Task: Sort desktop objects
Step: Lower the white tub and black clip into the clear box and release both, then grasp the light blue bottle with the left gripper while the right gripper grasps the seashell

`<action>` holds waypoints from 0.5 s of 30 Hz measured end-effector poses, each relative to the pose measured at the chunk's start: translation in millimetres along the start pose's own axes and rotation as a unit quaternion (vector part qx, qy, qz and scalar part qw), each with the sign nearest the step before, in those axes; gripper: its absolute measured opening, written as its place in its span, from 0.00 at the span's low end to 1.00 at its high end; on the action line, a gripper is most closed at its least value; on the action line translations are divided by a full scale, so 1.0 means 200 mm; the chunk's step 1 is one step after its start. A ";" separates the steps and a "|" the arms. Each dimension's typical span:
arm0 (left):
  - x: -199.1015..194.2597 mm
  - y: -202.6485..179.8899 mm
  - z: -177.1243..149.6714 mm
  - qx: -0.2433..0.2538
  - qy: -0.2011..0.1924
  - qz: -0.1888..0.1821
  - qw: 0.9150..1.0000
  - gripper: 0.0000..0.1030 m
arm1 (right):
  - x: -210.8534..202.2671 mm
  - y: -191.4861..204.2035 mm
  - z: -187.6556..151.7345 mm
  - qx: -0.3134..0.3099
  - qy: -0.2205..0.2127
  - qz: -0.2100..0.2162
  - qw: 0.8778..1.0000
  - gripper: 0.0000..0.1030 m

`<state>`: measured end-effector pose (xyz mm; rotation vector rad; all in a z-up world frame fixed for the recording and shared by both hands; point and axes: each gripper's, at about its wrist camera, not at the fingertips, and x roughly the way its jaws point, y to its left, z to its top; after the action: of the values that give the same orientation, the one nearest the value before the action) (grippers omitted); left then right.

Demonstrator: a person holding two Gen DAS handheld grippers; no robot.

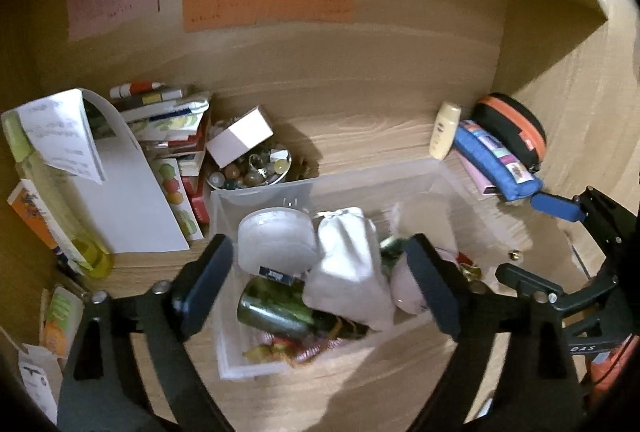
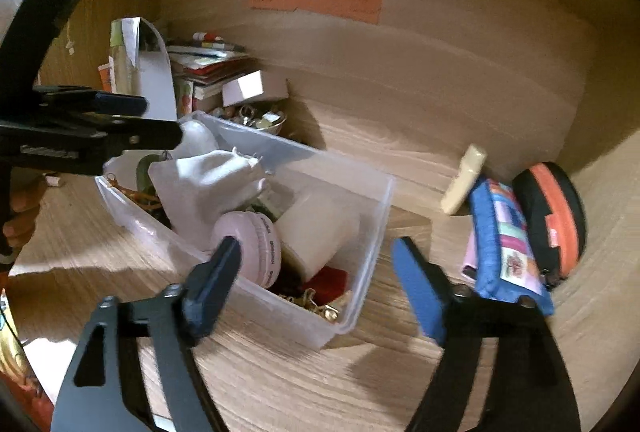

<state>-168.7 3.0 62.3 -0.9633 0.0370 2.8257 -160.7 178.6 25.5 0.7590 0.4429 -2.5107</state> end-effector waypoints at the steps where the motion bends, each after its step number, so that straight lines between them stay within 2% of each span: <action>1: -0.02 -0.01 -0.01 0.002 -0.003 0.000 1.000 0.89 | -0.02 0.00 0.00 0.000 -0.003 -0.006 1.000 0.81; 8: -0.16 -0.06 -0.11 0.013 -0.001 -0.018 1.000 0.91 | -0.15 0.01 -0.07 0.010 -0.001 -0.007 1.000 0.83; 15: -0.22 -0.13 -0.27 0.020 0.027 -0.040 0.999 0.91 | -0.23 0.02 -0.21 0.024 0.020 -0.011 0.999 0.84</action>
<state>-97.7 17.8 45.9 -1.0075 0.0601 2.7156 -106.9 208.7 18.6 0.8295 0.4077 -2.5397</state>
